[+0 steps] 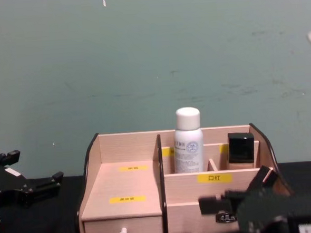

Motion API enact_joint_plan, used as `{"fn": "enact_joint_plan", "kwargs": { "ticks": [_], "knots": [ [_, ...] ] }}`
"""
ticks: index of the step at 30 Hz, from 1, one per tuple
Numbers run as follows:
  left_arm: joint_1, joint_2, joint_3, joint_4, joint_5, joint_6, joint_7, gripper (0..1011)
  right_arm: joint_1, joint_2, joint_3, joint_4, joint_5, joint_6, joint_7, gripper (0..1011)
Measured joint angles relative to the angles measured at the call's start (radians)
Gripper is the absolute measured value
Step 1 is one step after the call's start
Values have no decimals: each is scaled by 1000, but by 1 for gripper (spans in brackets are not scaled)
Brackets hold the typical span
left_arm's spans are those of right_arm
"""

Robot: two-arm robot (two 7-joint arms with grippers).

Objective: Pick up the facial cleanser and watermelon frost from the table and place them into the tiered storage box.

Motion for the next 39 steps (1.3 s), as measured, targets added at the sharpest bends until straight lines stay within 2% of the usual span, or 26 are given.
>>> {"fn": "enact_joint_plan", "kwargs": {
  "ticks": [10,21,24,31,39],
  "knots": [
    [0,0,0,0,0,0,0,1010,-5,35,-41,24,-35,12,-4,1002],
    [0,0,0,0,0,0,0,1010,2,42,-72,41,-108,13,-13,1003],
    [0,0,0,0,0,0,0,1010,0,42,-73,36,-134,8,-22,1003],
    [0,0,0,0,0,0,0,1010,-7,35,-57,31,-156,2,-31,1002],
    [0,0,0,0,0,0,0,1010,-10,19,-42,38,-157,-3,-23,1003]
  ]
}}
